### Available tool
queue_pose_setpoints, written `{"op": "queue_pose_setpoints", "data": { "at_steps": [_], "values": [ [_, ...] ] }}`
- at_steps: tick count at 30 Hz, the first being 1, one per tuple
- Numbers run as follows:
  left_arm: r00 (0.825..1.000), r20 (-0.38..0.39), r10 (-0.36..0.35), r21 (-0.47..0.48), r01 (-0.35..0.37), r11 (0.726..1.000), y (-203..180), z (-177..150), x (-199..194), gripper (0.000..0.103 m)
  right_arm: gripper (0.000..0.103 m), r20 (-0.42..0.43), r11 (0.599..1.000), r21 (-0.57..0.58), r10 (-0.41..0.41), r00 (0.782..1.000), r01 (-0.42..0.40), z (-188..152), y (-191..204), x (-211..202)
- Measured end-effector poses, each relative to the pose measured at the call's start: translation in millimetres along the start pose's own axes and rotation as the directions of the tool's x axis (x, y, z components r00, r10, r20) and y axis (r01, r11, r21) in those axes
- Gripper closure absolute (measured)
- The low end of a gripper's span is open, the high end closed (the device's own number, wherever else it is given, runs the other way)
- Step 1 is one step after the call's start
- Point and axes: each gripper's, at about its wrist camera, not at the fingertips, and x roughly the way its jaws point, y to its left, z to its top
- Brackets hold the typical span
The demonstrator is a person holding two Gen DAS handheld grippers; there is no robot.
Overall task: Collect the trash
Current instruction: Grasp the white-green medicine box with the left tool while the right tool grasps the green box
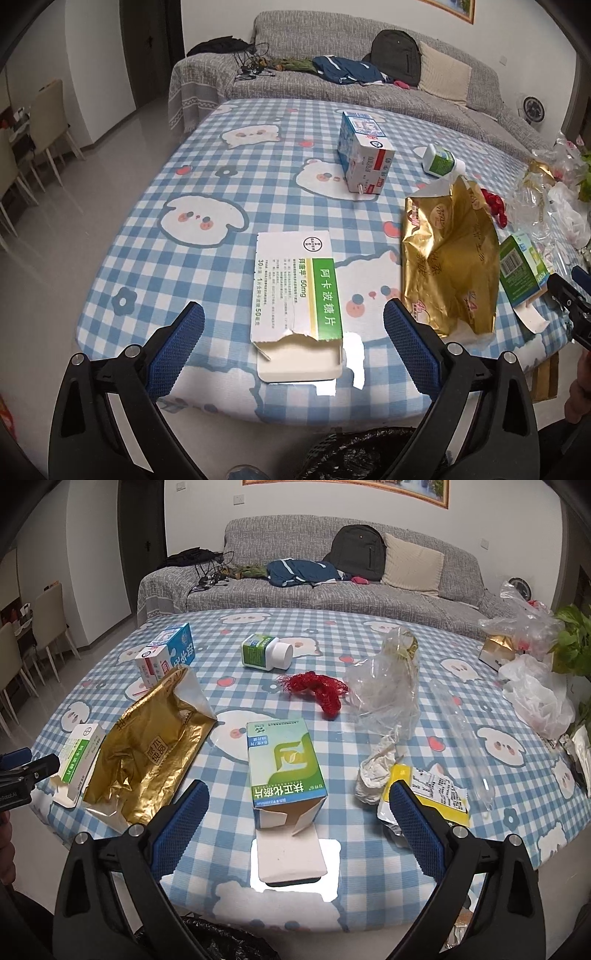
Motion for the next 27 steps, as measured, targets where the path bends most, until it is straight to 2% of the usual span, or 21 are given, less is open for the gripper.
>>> {"op": "queue_pose_setpoints", "data": {
  "at_steps": [8,20,23,27],
  "values": [
    [0.999,-0.044,0.017,0.001,-0.017,1.000,1.8,14.0,30.1,0.012,0.018,-0.060,1.000,0.004,0.017,0.998,-0.017,5.7,6.6,34.1],
    [0.992,-0.123,0.036,-0.005,-0.037,0.999,-0.4,20.0,61.1,0.025,0.041,-0.135,1.000,0.021,0.019,0.991,-0.016,8.1,6.1,62.2],
    [0.990,-0.137,0.025,-0.020,-0.028,0.999,1.8,19.7,65.7,0.028,0.045,-0.148,0.999,0.024,0.027,0.989,-0.023,7.4,6.4,65.8],
    [0.990,-0.131,0.048,-0.011,-0.050,0.999,0.7,19.1,66.5,0.034,0.051,-0.152,0.999,0.019,0.032,0.988,-0.029,6.6,8.7,67.0]
  ]
}}
